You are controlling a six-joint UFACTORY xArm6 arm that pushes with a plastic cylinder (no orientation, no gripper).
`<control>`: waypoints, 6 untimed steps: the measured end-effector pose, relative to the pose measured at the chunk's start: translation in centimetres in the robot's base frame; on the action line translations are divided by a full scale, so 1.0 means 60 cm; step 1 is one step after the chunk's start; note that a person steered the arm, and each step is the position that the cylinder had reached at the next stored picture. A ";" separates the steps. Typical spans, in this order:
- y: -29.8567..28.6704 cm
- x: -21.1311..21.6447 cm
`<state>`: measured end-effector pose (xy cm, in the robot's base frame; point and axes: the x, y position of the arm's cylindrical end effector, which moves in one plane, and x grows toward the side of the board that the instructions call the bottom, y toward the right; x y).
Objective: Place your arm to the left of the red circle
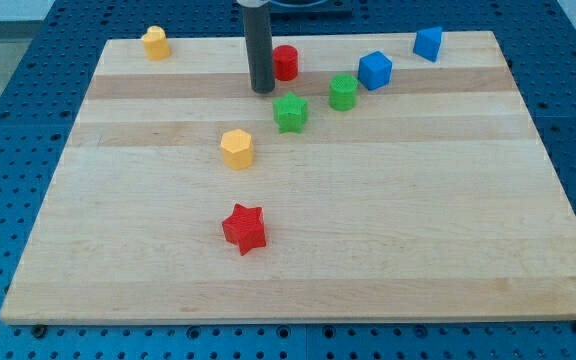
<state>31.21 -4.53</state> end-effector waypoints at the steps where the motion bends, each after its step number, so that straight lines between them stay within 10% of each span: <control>1: 0.071 0.002; 4: 0.089 -0.129; 6: 0.116 -0.073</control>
<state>26.86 2.44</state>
